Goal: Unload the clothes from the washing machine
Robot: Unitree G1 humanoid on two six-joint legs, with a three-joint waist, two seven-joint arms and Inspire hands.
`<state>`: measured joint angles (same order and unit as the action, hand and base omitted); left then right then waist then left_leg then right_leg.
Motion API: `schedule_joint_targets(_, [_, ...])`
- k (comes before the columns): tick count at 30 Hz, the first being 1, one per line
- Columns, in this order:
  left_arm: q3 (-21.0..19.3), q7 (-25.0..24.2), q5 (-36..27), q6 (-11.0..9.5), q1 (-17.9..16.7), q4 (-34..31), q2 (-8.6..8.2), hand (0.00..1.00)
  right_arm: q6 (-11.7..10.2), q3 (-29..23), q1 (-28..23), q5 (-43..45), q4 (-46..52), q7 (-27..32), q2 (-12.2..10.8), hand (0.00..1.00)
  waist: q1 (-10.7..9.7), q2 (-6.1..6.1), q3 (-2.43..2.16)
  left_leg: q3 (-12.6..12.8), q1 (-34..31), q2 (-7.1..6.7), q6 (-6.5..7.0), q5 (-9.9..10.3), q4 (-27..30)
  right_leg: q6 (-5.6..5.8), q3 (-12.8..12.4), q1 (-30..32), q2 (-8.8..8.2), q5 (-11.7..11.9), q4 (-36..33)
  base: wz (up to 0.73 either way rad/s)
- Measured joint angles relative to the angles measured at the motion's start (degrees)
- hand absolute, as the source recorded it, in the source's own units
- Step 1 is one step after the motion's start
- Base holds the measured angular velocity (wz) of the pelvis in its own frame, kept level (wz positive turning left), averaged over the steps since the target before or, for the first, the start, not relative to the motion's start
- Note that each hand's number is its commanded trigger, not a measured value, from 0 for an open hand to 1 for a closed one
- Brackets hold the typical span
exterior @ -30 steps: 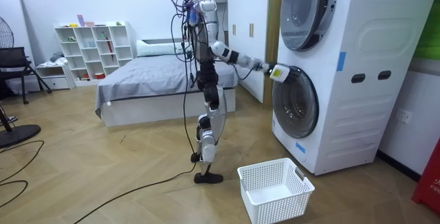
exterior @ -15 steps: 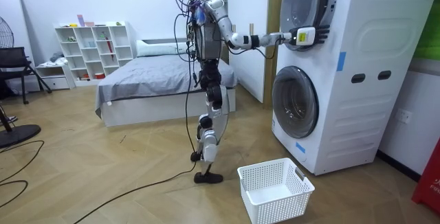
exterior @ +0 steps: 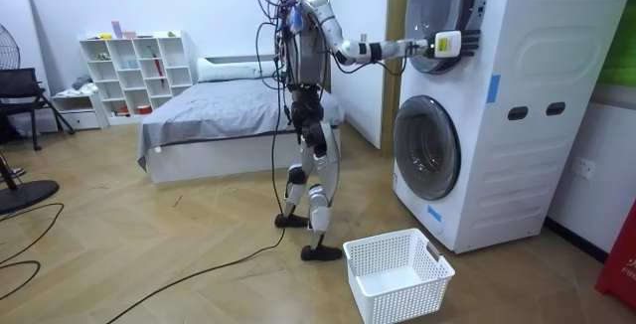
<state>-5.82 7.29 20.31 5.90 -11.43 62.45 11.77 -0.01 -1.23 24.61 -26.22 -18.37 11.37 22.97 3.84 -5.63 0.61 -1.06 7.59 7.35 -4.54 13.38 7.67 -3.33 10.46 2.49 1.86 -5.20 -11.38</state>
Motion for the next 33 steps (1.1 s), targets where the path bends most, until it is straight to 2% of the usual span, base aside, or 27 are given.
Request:
schedule_joint_targets(1, [0.5, 0.0, 0.1, 0.1, 0.0, -0.2, -0.02, 0.0, 0.0, 0.1, 0.9, -0.3, -0.6, 0.2, 0.0, 0.0, 0.0, 0.04, 0.01, 2.4, -0.1, 0.0, 0.08, -0.1, -0.2, 0.05, -1.4, -0.3, 0.04, 0.0, 0.0, 0.23])
schedule_joint_targets(2, [0.5, 0.0, 0.1, 0.1, 0.0, -0.4, 0.0, 0.0, 0.1, 0.2, 1.3, -0.4, -0.6, 0.2, 0.0, 0.0, 0.0, 0.06, -0.01, 2.8, 0.0, -0.1, 0.12, -0.2, -0.2, 0.11, -1.5, -0.4, 0.15, -0.1, 0.0, 0.14])
schedule_joint_targets(5, [0.4, 0.0, 0.1, 0.9, -0.5, -0.5, 0.24, 0.0, 0.4, -0.1, 1.7, -2.3, -1.2, 0.4, 0.0, 0.0, 1.2, -0.33, -0.11, 2.8, 0.1, -0.76, 0.28, -0.3, 0.0, 0.56, -0.5, -0.5, 0.33, 0.2, 1.1, -0.06])
schedule_joint_targets(11, [0.4, -0.2, 0.3, 1.3, -1.3, -1.1, 0.45, 0.0, 0.9, 0.0, 2.7, -2.7, -1.3, 0.5, 0.0, 0.0, 1.2, 0.39, -0.21, 2.8, -0.2, -1.1, 0.74, -0.5, 0.2, 0.68, -0.6, -1.0, 0.19, 0.3, 1.5, 0.07])
schedule_joint_targets(14, [0.5, -0.5, 0.5, 1.3, -1.4, -1.2, 0.34, 0.0, 0.9, 0.0, 3.8, -2.7, -1.3, 0.4, 0.0, 0.0, 1.3, 0.71, -0.37, 2.8, -0.6, -1.1, 0.83, -0.6, 0.3, 0.52, -0.7, -0.3, 0.23, 0.2, 0.8, 0.0])
schedule_joint_targets(16, [0.6, -0.5, 0.5, 1.3, -1.3, -1.2, 0.29, 0.0, 0.9, 0.1, 3.9, -2.7, -0.8, 0.4, 0.0, 0.0, 1.2, 1.01, -0.68, 2.7, -0.8, -1.08, 0.83, -0.6, 0.7, 0.43, -0.2, -0.3, 0.18, 0.2, 0.6, 0.02])
schedule_joint_targets(19, [1.7, -0.4, 0.5, 1.2, -1.0, -1.4, 0.3, 0.0, 0.9, 0.3, 3.9, -2.6, 0.0, 0.5, 0.1, 0.0, 1.2, 1.38, -0.92, 2.8, -0.9, -1.06, 0.83, -0.6, 0.9, 0.36, -0.2, -0.3, 0.17, 0.2, 0.6, 0.0])
schedule_joint_targets(27, [1.7, -0.6, 0.1, 0.9, -0.1, -1.8, 0.35, 0.0, 1.1, 0.8, 3.8, -1.1, 3.6, 0.9, 0.0, 0.0, 0.9, 1.44, -0.93, 4.2, -0.4, -1.0, 0.83, -0.6, 1.0, 0.28, -1.0, -0.3, 0.28, 0.2, 0.5, -0.09])
schedule_joint_targets(31, [2.9, -0.9, -0.1, 0.5, -0.4, -1.7, 0.42, 0.0, 1.2, 1.8, 1.7, -0.9, 7.5, 1.0, 0.0, 0.0, 0.9, 1.56, -0.87, 5.4, 0.3, -0.99, 0.82, -0.6, 0.9, 0.28, -1.8, -0.2, 0.42, 0.2, 0.2, -0.17])
schedule_joint_targets(33, [3.5, -0.8, -1.3, 0.0, -0.6, -1.7, 0.55, 0.0, 1.2, 2.1, -2.6, -1.0, 13.5, 1.0, 0.0, 0.0, 0.9, 1.62, -0.85, 6.1, 0.7, -0.95, 0.83, -0.6, 0.9, 0.27, -2.3, -0.3, 0.56, 0.2, 0.2, -0.18])
